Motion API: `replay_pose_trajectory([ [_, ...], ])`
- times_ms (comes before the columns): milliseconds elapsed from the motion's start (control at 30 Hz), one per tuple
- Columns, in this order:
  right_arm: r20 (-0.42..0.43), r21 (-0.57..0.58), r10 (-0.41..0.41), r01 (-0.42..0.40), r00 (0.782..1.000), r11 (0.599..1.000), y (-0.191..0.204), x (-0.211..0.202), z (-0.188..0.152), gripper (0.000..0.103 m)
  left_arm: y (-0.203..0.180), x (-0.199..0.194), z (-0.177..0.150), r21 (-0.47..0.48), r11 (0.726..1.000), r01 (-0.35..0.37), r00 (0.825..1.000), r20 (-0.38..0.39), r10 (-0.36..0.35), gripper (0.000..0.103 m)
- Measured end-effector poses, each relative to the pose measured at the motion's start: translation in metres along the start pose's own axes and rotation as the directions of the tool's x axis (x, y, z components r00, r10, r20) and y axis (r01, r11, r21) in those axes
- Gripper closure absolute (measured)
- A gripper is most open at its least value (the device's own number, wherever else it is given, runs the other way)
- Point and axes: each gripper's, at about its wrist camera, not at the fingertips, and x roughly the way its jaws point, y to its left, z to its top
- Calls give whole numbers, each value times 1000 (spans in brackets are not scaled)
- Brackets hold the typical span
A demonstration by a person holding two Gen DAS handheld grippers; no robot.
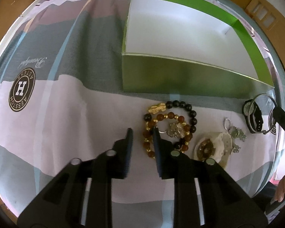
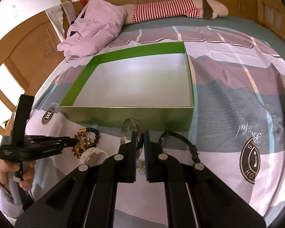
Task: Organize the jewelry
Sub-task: 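Grasp the amber bead bracelet with the left tool while the right tool grasps the silver bangle, then drop the amber bracelet into the box with the left tool while the right tool drops the bangle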
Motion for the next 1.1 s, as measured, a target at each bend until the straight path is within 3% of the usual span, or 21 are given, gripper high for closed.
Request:
replay_pose_trajectory([
  [267, 4, -1, -11, 11, 1000, 1000, 0, -2, -1, 96, 5, -36, 0, -26, 997, 71, 994, 87, -68, 96],
  [567, 2, -7, -12, 12, 1000, 1000, 0, -1, -1, 96, -3, -86, -1, 30, 991, 133, 964, 227, -136, 96],
  [767, 6, -10, -9, 9, 1000, 1000, 2, -1, 0, 96, -7, -111, -1, 59, 986, 154, 934, 315, -165, 96],
  [933, 50, -17, 12, -11, 999, 1000, 8, -10, 14, 96, -12, -141, 11, 73, 982, 176, 888, 418, -191, 96],
  [1100, 153, -53, 13, -5, 988, 999, 21, -22, 53, 96, -23, -148, 44, 80, 986, 145, 873, 459, -166, 96],
])
